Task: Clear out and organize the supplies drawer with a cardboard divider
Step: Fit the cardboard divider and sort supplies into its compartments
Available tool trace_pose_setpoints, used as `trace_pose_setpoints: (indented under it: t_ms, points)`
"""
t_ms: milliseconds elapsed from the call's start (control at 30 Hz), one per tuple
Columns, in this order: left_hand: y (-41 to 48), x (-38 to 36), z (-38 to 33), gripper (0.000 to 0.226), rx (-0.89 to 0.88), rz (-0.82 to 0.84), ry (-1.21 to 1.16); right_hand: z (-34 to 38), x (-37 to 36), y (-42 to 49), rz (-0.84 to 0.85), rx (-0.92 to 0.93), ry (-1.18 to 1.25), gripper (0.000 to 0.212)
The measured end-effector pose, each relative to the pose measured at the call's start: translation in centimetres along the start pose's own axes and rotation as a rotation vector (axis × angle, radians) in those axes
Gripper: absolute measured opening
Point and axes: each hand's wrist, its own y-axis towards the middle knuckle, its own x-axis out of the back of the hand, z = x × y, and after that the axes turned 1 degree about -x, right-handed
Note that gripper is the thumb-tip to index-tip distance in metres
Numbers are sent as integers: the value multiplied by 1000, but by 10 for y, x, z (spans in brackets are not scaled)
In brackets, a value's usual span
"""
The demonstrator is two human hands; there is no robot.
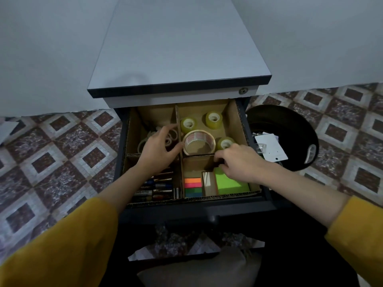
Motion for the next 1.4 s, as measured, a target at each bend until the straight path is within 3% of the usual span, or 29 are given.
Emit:
trace_pose_setpoints:
  t_ms: [100, 167, 300, 500, 767, 867, 1000, 1300, 1400]
  points:
    - [-25, 11, -17, 30, -140, -207, 40, 4, 0, -7, -122, -41, 178, 21]
    - [-49, 14, -26, 17, -167, -210, 0, 8, 0, -15, -204, -52, 316, 18]
    - [-95, 12, -33, 7, -49, -104, -115, 19, -3, -37, -319, -66, 619, 17]
    - [-142, 12, -40, 25, 235, -61, -282, 40, -9, -75, -271, -202, 849, 27]
    - [-161, 2, -32, 46, 500, 159, -80, 62, -59, -91, -46, -397, 857, 43]
    - [-162, -6, -28, 49, 559, 141, -184, 67, -60, -90, -51, -434, 823, 43]
    - [-162, -15, -26, 43, 580, 57, -244, 74, -67, -91, -197, -438, 574, 43]
    - [-160, -27, -27, 40, 624, -67, -314, 73, -83, -93, -379, -382, 461, 37]
    - [-143, -25, -27, 38, 608, -61, -307, 69, -83, -84, -438, -369, 390, 45]
